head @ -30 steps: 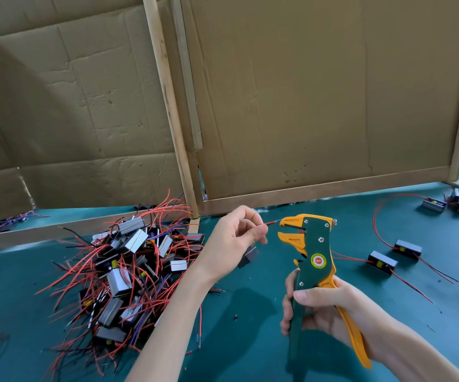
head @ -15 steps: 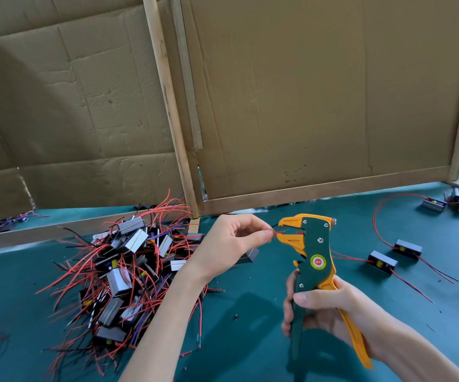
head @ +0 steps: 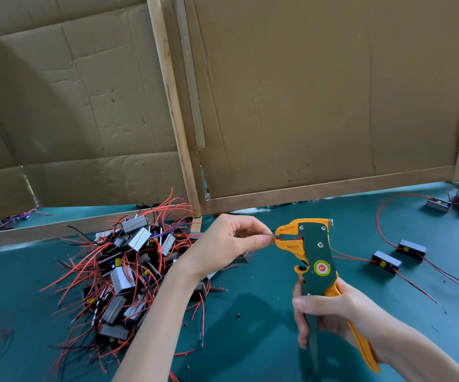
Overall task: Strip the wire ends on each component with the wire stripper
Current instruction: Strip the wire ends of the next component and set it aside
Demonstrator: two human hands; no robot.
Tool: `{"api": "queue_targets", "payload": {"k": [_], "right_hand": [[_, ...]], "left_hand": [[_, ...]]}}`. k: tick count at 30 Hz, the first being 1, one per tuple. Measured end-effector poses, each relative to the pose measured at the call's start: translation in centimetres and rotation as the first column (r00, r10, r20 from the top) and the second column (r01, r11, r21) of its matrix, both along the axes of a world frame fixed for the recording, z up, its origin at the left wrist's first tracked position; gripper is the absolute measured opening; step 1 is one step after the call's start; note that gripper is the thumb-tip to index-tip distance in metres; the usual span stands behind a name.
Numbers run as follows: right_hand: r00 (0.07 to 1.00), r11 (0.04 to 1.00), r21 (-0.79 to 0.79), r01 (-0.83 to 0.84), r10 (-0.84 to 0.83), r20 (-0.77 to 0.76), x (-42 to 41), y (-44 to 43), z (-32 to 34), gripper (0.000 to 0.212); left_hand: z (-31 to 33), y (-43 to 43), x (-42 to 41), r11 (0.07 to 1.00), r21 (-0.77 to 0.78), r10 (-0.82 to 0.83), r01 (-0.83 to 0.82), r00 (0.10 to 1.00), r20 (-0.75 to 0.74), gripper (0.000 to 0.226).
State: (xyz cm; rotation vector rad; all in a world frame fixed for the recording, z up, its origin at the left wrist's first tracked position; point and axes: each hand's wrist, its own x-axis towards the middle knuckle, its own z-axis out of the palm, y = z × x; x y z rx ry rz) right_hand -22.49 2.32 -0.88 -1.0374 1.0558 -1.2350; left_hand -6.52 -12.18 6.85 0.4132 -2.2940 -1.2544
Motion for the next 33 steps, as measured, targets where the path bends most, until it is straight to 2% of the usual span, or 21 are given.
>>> {"api": "queue_targets", "payload": {"k": [4,7,9,12,14,16,18,20,23,25,26,28,29,31,33], "right_hand": [[0.993,0.994,0.004,0.106,-0.105,-0.054,1.1,0.2,0.1,0.04],[0.98,0.982,-0.008,0.189,-0.189,-0.059,1.7,-0.1,-0.5,0.044],[0.993,0.993,0.025,0.115,-0.115,0.006,1.6,-0.3,-0.5,0.037],[0.983,0.996,0.084,-0.033,0.017,0.183,1.2,-0.6,-0.3,0.032],[0.965,0.99,0.137,-0.04,0.003,0.262,0.9,-0.8,-0.5,0.032],[0.939,0.974,0.224,-0.04,-0.041,0.343,0.6,-1.1,-0.6,0.027],[0.923,0.944,0.324,-0.057,-0.074,0.379,0.5,-1.0,-0.4,0.023],[0.929,0.918,0.39,-0.073,-0.08,0.361,0.5,-0.9,-0.4,0.021],[0.95,0.891,0.446,-0.086,-0.062,0.307,0.4,-1.3,-0.5,0.01],[0.963,0.898,0.439,0.028,-0.142,0.229,0.0,-1.7,-0.5,0.011],[0.939,0.906,0.423,0.036,-0.176,0.295,0.0,-1.6,-0.4,0.016],[0.87,0.907,0.42,0.024,-0.225,0.438,-0.2,-1.4,-0.3,0.055],[0.854,0.911,0.413,0.015,-0.227,0.469,-0.4,-1.3,-0.5,0.06],[0.864,0.907,0.421,0.031,-0.236,0.444,-0.7,-1.2,-0.4,0.049],[0.869,0.901,0.434,0.033,-0.24,0.433,-0.7,-1.3,-0.3,0.031]], "left_hand": [[0.0,-0.4,0.3,0.999,0.046,-0.011,0.01,1.0,0.015,0.014],[-0.4,-0.7,0.2,0.998,-0.001,0.067,-0.067,0.996,0.06,0.014],[-0.9,-0.8,-0.1,0.992,-0.041,0.119,-0.116,0.989,0.088,0.017],[-1.2,-1.1,-0.3,0.954,-0.16,0.268,-0.254,0.961,0.07,0.021],[-1.0,-1.2,-0.3,0.887,-0.264,0.39,-0.379,0.921,-0.013,0.021],[-0.6,-0.7,-0.8,0.804,-0.318,0.476,-0.502,0.865,-0.161,0.018],[-0.2,0.5,-2.3,0.774,-0.31,0.473,-0.551,0.83,-0.295,0.014],[0.1,2.2,-5.1,0.824,-0.289,0.386,-0.488,0.856,-0.344,0.012],[-0.3,5.1,-10.5,0.882,-0.343,0.229,-0.322,0.931,-0.284,0.013],[-0.8,6.8,-13.5,0.926,-0.325,0.157,-0.193,0.978,-0.134,0.022],[-1.1,7.5,-14.5,0.948,-0.302,0.102,-0.101,0.995,-0.012,0.031],[-1.8,8.1,-15.4,0.961,-0.271,0.004,0.062,0.971,0.238,0.052],[-2.0,8.3,-15.3,0.959,-0.264,-0.023,0.106,0.954,0.299,0.057],[-1.8,8.2,-13.9,0.957,-0.268,-0.04,0.106,0.969,0.242,0.055],[-1.3,7.0,-11.4,0.965,-0.263,0.03,0.006,0.991,0.133,0.047]]}}
